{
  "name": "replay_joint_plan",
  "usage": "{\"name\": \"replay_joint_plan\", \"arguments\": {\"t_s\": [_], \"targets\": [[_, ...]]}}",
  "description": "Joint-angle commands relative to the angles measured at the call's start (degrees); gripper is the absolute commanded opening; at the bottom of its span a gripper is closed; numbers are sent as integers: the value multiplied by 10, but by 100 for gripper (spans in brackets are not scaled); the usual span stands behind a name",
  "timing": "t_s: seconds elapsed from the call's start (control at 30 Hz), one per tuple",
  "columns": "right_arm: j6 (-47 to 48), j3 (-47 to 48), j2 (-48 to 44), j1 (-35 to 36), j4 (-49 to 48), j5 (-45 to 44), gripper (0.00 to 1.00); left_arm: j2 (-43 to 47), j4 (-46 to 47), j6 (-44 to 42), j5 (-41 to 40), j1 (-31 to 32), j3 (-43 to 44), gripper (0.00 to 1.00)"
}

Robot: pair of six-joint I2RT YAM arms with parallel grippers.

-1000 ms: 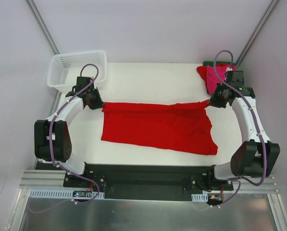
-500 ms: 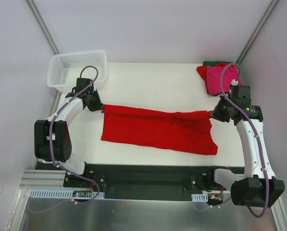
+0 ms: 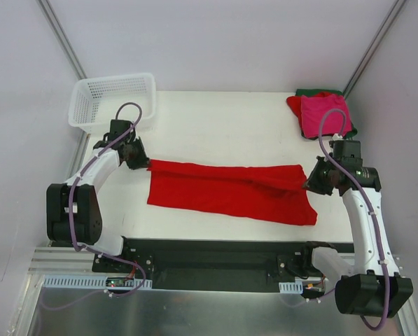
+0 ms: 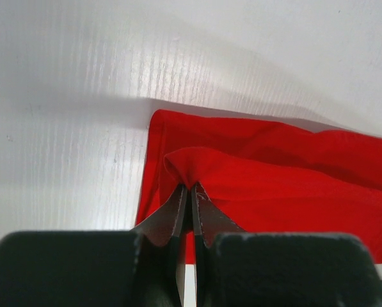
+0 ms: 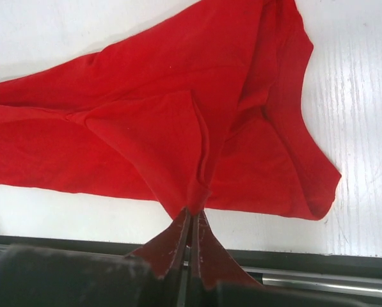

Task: Fold and stack the t-shirts
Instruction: Fold the other side of the tshirt into a rectangle

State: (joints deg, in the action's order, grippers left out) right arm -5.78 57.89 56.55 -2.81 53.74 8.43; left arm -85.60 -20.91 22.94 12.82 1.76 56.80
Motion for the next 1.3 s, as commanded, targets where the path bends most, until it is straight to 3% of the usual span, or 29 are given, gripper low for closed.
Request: {"name": "replay_joint_plan", "arguments": {"t_s": [0.0,1.27], "targets": [[0,-1,-27,-4,19,7,1,43,-27,-15,-15,-7,-16,0],[10,19,-87,-4,108,12,1,109,-77,-34,2,-7,-64,0]]}}
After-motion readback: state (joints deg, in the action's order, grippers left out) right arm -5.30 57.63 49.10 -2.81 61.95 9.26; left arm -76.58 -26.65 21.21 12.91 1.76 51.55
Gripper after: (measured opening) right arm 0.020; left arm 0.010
